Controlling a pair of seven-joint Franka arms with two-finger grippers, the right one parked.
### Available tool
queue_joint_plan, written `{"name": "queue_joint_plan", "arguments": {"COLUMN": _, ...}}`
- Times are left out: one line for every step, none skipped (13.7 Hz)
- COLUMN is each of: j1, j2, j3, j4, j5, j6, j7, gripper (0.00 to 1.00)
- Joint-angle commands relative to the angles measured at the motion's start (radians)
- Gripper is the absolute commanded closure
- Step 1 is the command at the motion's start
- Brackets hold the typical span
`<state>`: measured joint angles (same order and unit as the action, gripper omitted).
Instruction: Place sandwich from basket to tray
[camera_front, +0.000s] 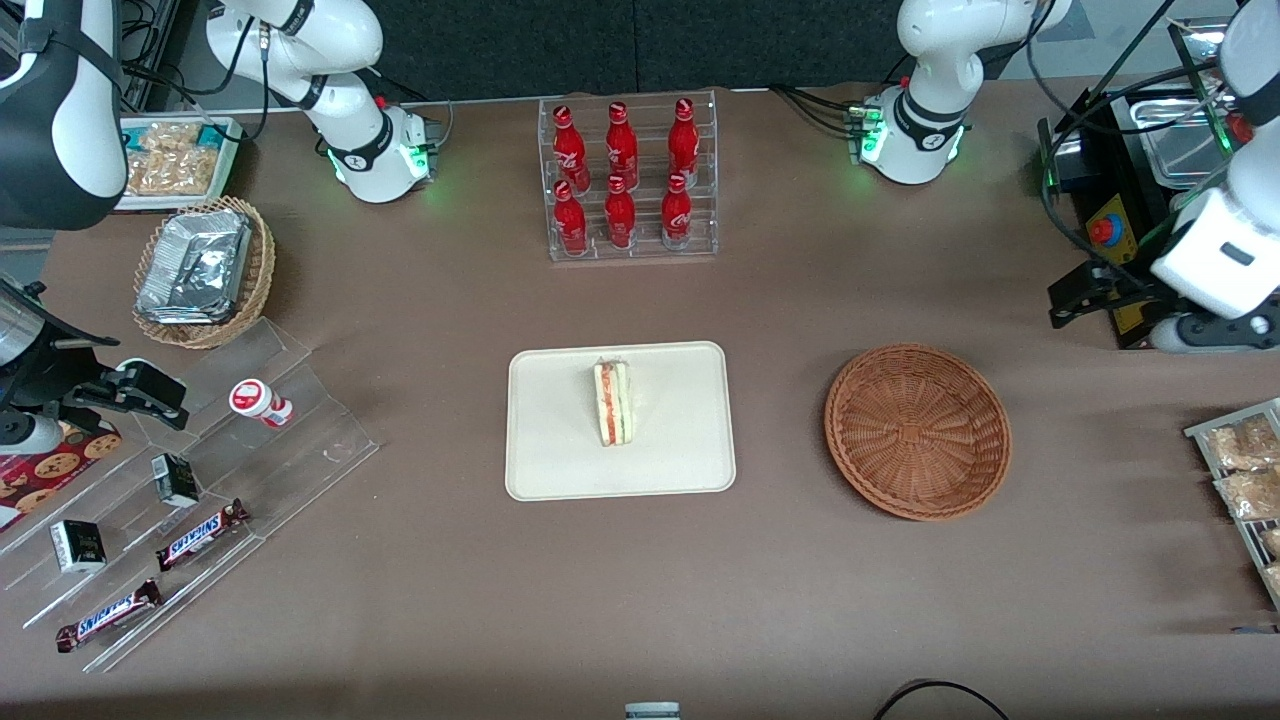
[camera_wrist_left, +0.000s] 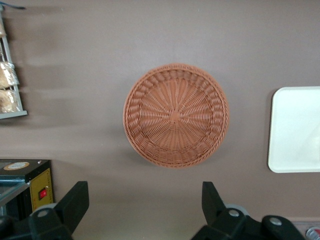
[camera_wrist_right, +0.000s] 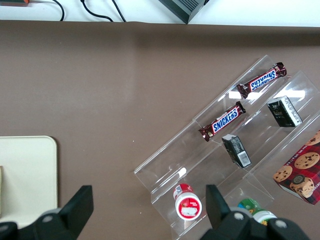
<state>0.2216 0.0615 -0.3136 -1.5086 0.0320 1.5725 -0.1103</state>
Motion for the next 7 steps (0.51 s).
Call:
{"name": "queue_joint_plan", "arguments": {"j1": 0.005, "j2": 0.015, "j3": 0.004, "j4": 0.048, "j5": -0.004, "j6": -0.022, "j7": 0.043, "gripper": 0.00}}
{"name": "queue_joint_plan", "arguments": {"j1": 0.002, "j2": 0.021, "j3": 0.004, "j4": 0.051, "j5": 0.000, "j6": -0.020, "j7": 0.055, "gripper": 0.00}}
{"name": "queue_joint_plan", "arguments": {"j1": -0.013, "j2": 0.026, "j3": 0.004, "j4": 0.051, "j5": 0.008, "j6": -0.005, "j7": 0.044, "gripper": 0.00}}
{"name": "queue_joint_plan", "arguments": {"j1": -0.039, "j2": 0.032, "j3": 0.010, "j4": 0.056, "j5": 0.022, "j6": 0.000, "j7": 0.041, "gripper": 0.00}}
{"name": "queue_joint_plan", "arguments": {"j1": -0.059, "j2": 0.032, "j3": 0.037, "j4": 0.067, "j5": 0.025, "j6": -0.002, "j7": 0.041, "gripper": 0.00}}
{"name": "queue_joint_plan", "arguments": {"j1": -0.079, "j2": 0.034, "j3": 0.063, "j4": 0.067, "j5": 0.025, "j6": -0.002, "j7": 0.040, "gripper": 0.00}}
{"name": "queue_joint_plan", "arguments": {"j1": -0.111, "j2": 0.034, "j3": 0.086, "j4": 0.064, "j5": 0.023, "j6": -0.002, "j7": 0.040, "gripper": 0.00}}
